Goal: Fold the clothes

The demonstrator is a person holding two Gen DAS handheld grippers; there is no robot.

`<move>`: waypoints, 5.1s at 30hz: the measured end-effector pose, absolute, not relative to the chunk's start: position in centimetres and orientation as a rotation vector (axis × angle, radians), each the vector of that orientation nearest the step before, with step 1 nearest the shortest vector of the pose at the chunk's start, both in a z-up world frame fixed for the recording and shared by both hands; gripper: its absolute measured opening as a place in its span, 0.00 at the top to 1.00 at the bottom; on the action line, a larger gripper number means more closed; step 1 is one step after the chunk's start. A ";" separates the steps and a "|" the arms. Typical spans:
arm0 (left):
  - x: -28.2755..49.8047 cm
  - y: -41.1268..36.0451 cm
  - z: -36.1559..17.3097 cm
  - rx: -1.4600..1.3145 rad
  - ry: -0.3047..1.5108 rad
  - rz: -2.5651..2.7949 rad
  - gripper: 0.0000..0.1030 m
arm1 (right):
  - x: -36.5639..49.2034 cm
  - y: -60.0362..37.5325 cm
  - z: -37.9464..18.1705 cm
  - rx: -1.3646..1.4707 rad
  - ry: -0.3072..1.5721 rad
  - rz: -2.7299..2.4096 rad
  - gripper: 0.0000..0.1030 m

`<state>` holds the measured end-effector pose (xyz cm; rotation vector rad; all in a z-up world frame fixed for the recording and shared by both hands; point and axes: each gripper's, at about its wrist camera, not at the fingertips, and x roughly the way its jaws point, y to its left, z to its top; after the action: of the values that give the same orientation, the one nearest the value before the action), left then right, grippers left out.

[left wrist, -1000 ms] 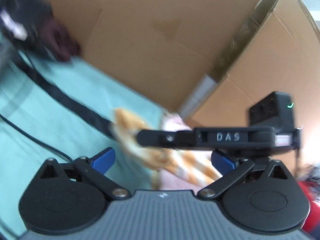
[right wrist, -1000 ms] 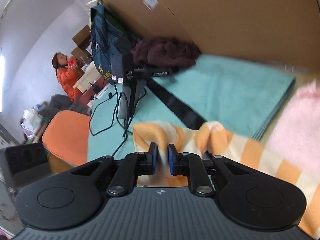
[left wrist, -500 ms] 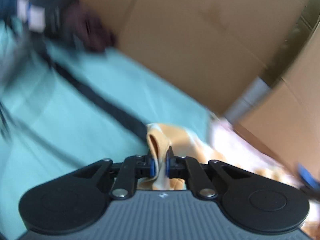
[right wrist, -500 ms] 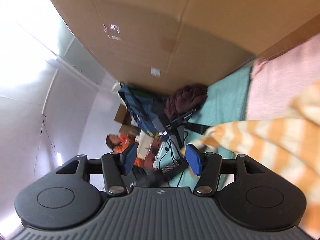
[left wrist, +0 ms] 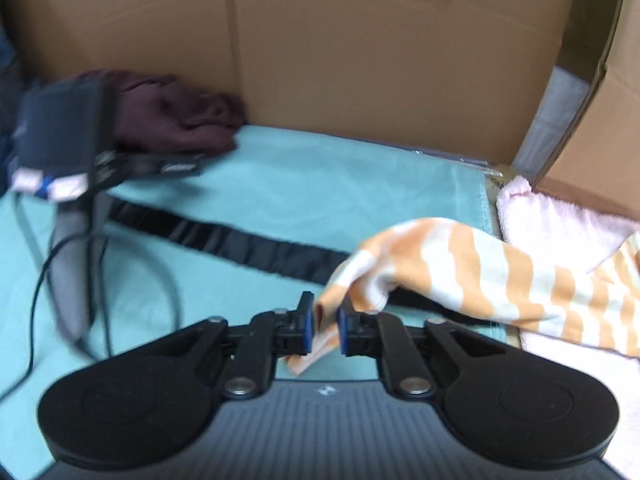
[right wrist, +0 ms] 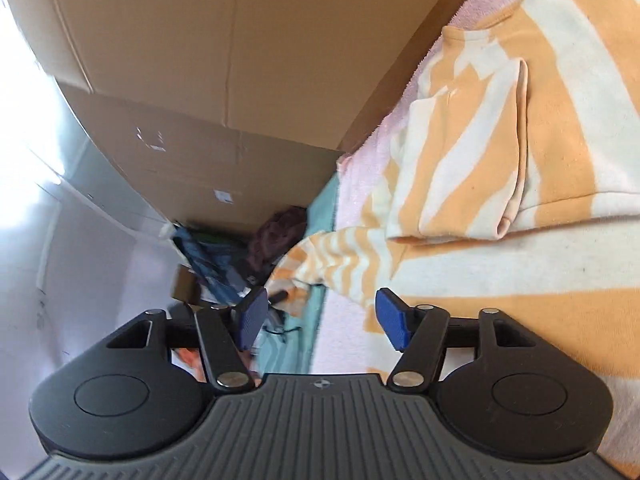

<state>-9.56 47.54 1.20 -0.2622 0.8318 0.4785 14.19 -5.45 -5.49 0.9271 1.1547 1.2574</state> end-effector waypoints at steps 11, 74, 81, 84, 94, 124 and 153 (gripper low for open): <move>-7.7 49.9 1.2 -0.173 0.909 0.875 0.71 | 13.1 -4.8 -4.3 0.791 1.107 1.284 0.31; 2.9 11.4 -0.9 0.271 0.664 -0.131 0.84 | 10.0 -31.2 -6.5 1.048 0.680 0.803 0.65; 2.6 9.7 -1.7 0.309 0.664 -0.123 0.57 | 10.0 -31.2 -6.5 1.051 0.679 0.803 0.65; 2.8 10.2 -1.3 0.256 0.669 -0.126 0.91 | 10.0 -31.2 -6.5 1.049 0.679 0.803 0.65; 0.2 16.8 1.0 0.075 0.559 0.174 0.92 | 9.8 -31.3 -6.4 1.042 0.685 0.798 0.66; -1.0 24.2 7.2 -0.270 0.415 0.211 0.94 | -3.0 -35.2 -1.3 0.512 0.778 0.798 0.42; -0.3 24.1 4.4 -0.228 0.591 0.359 0.94 | -12.3 -35.1 0.2 0.133 0.839 0.936 0.66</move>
<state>-0.25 24.13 4.39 -0.2279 0.5913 0.3594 -12.34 -35.11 0.19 0.1333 0.8395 0.9365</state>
